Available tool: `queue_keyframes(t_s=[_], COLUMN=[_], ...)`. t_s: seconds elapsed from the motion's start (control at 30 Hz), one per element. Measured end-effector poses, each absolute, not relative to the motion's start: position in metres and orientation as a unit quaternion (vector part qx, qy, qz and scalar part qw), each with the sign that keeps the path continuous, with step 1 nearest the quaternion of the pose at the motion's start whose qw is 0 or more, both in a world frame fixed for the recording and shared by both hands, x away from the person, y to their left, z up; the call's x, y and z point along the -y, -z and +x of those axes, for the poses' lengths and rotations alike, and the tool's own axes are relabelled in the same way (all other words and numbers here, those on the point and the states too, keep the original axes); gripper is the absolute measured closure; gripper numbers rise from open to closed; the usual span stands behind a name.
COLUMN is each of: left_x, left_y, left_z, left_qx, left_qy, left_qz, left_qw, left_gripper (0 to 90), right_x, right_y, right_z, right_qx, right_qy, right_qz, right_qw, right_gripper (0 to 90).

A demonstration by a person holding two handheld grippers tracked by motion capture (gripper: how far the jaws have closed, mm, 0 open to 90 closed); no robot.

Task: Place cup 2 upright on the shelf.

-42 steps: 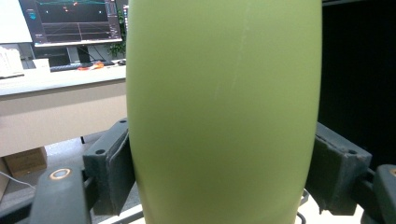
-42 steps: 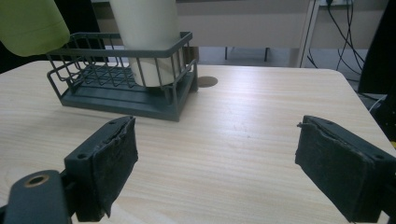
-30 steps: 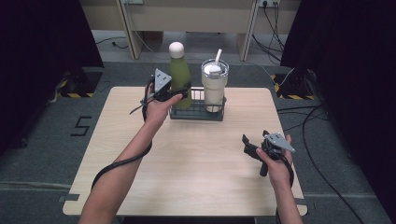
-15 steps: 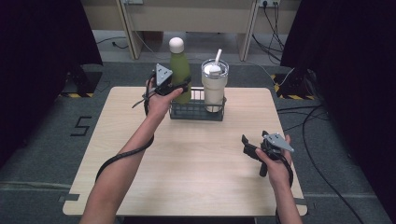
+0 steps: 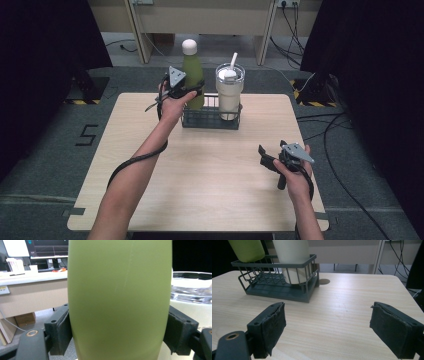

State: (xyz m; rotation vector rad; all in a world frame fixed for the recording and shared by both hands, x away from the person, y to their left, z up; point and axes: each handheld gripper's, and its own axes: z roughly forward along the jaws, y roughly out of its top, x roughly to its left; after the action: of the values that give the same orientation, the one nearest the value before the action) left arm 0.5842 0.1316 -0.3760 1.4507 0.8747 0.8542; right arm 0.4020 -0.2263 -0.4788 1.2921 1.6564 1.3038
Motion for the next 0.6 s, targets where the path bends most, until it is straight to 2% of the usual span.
queue_keyframes(t_s=[0.6], left_x=[-0.129], left_y=[0.402], left_z=[0.597], left_qx=[-0.397], left_qy=[-0.357], left_qz=[0.633], left_qw=[0.561], left_gripper=[20.5], right_x=[0.224], right_y=[0.481], right_z=[0.402], right_qx=[-0.640], right_qy=[-0.495], right_qz=[0.488], right_qw=[0.327], right_gripper=[13.3])
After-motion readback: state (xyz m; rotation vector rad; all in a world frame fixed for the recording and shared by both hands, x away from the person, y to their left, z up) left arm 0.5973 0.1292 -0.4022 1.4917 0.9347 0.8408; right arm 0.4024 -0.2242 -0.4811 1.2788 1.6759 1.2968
